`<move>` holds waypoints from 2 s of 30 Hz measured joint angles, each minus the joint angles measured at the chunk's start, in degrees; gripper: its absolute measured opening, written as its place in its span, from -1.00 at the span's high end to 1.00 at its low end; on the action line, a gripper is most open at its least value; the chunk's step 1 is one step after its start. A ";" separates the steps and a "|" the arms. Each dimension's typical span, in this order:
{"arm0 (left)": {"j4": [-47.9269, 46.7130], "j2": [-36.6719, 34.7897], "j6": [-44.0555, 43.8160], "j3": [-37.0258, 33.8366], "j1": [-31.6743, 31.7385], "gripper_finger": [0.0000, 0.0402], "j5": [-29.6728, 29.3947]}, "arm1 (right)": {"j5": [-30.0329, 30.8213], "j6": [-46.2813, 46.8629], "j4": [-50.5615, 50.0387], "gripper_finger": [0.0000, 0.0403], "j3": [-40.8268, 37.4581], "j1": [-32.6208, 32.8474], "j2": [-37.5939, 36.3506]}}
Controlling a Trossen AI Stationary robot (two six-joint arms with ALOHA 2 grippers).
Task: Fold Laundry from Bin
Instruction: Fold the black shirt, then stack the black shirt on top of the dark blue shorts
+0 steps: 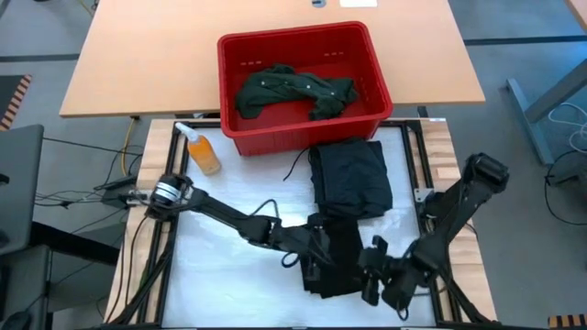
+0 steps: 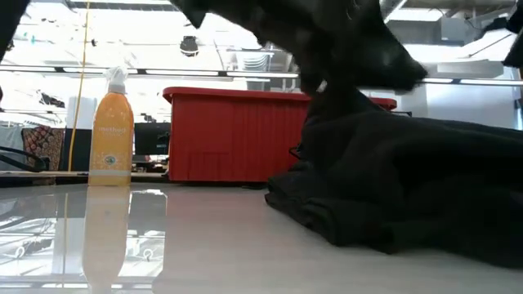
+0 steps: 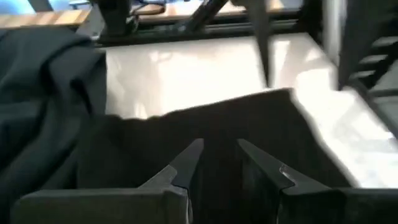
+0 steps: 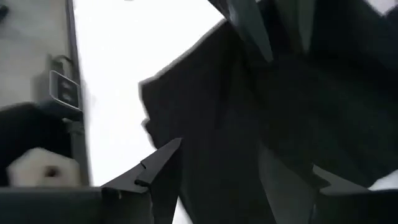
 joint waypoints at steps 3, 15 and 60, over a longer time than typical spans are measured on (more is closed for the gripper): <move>0.24 3.25 0.86 3.06 1.51 0.59 -0.38 | 4.32 0.01 1.57 -0.10 0.05 0.94 4.24; -20.01 3.81 -3.33 4.47 2.74 0.59 -9.00 | 6.95 -0.28 6.93 0.02 0.05 0.49 19.64; -6.63 -22.55 -47.21 -23.69 -5.21 -0.16 7.79 | 5.29 28.70 7.15 -0.37 -25.38 0.92 -19.00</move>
